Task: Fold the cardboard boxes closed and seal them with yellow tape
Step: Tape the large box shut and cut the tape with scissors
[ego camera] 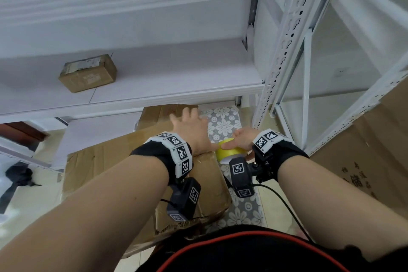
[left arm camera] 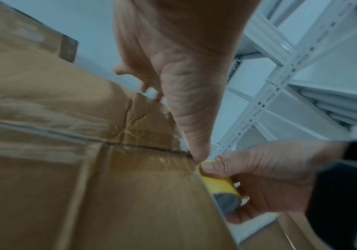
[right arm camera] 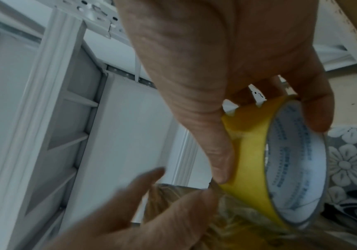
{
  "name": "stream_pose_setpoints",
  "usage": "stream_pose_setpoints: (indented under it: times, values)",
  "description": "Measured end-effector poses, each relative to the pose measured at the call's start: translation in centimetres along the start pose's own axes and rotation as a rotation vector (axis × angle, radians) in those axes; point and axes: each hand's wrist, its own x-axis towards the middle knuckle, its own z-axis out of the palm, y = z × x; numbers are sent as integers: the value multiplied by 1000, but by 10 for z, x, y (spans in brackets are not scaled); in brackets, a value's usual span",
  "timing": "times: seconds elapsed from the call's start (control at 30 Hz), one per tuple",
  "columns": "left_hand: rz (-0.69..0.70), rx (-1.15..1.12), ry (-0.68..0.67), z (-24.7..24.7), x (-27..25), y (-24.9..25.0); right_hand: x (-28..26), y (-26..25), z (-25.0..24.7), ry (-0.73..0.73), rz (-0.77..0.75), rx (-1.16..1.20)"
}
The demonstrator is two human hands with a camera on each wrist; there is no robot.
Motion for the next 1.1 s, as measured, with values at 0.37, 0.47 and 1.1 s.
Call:
stream_pose_setpoints:
  times: [0.37,0.47,1.1]
  values:
    - [353,168,-191,-11,-12,14,1,7,1,-97,73,204]
    - [328,191,-214,-7,-8,16,-4,9,-1,-68,76,205]
    - [-59,-138,-54,19,0,16,-6,33,-1,42,171,496]
